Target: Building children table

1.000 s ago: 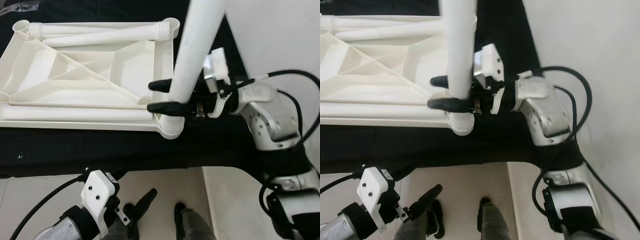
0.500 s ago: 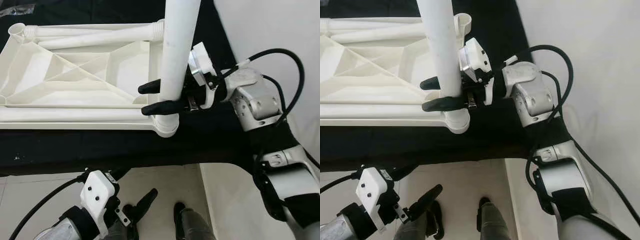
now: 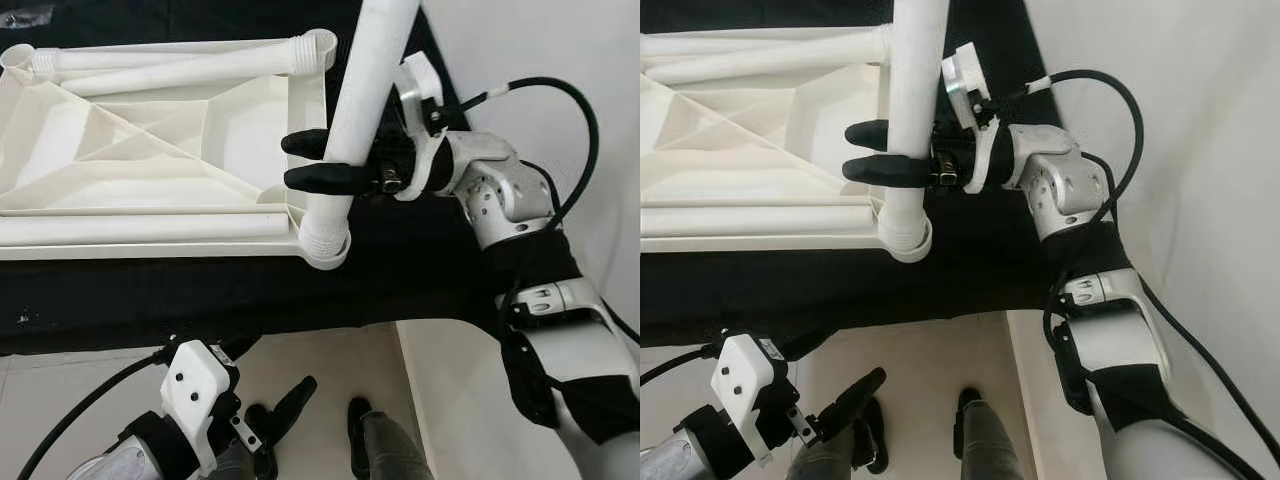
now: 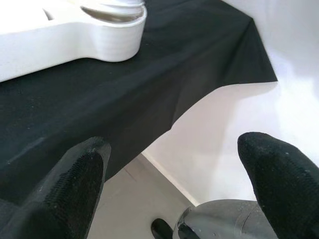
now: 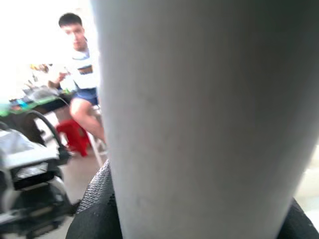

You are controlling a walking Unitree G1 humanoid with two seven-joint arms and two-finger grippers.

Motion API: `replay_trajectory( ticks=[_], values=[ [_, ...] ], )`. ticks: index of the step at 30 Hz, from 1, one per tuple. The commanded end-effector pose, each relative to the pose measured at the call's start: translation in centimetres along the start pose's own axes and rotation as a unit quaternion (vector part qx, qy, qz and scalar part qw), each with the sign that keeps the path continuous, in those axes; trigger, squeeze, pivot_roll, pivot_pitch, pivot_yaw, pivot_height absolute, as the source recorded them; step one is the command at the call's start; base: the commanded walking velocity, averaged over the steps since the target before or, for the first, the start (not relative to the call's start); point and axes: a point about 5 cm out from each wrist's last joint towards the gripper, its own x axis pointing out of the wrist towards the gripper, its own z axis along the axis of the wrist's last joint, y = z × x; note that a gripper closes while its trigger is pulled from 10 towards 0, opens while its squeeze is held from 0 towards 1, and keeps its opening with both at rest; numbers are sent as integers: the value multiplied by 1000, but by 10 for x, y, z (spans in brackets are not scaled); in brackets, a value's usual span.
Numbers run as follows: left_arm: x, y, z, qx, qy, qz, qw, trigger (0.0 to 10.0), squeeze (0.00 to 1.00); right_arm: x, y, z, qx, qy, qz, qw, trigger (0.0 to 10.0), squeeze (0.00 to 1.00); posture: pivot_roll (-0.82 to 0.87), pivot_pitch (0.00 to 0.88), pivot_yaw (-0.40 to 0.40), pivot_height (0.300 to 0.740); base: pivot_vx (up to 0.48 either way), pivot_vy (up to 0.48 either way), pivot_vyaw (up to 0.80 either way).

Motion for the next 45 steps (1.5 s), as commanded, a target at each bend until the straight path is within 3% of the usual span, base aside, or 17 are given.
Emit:
replay_trajectory(
  ticks=[1,7,18,21,22,28,34,38,45],
  values=[
    [-2,-3,-5,-16,11,-1,1000,10000,0,-1,1,10,-5,-20,16,1000,10000,0,-21,414,8,740,0,0,0],
    [-2,-3,-5,-16,11,-1,1000,10000,0,-3,0,11,-23,0,18,1000,10000,0,-21,413,8,740,0,0,0],
    [-1,-4,-5,-16,11,-2,1000,10000,0,-3,13,9,-46,46,72,995,10000,0,-18,414,8,740,0,0,0],
    [-1,-4,-4,-16,11,-2,1000,10000,0,0,14,6,-58,65,69,994,10000,0,-18,414,8,740,0,0,0],
    [-1,-4,-4,-16,11,-2,1000,10000,0,6,12,-3,-85,103,54,990,10000,0,-18,414,8,740,0,0,0],
    [-2,-4,-5,-15,12,-2,1000,10000,0,9,9,-8,-101,128,36,986,10000,0,-17,411,11,740,0,0,0],
    [-2,-4,-5,-16,12,-2,1000,10000,0,7,12,-8,-90,135,50,986,10000,0,-19,405,11,740,0,0,0],
    [-3,-4,-5,-16,13,-3,1000,10000,0,9,19,-7,-65,118,91,987,10000,0,-22,404,12,740,0,0,0],
    [-3,-4,-5,-16,13,-4,1000,10000,0,20,22,-6,-21,88,135,987,10000,0,-15,411,8,740,0,0,0]
  ],
)
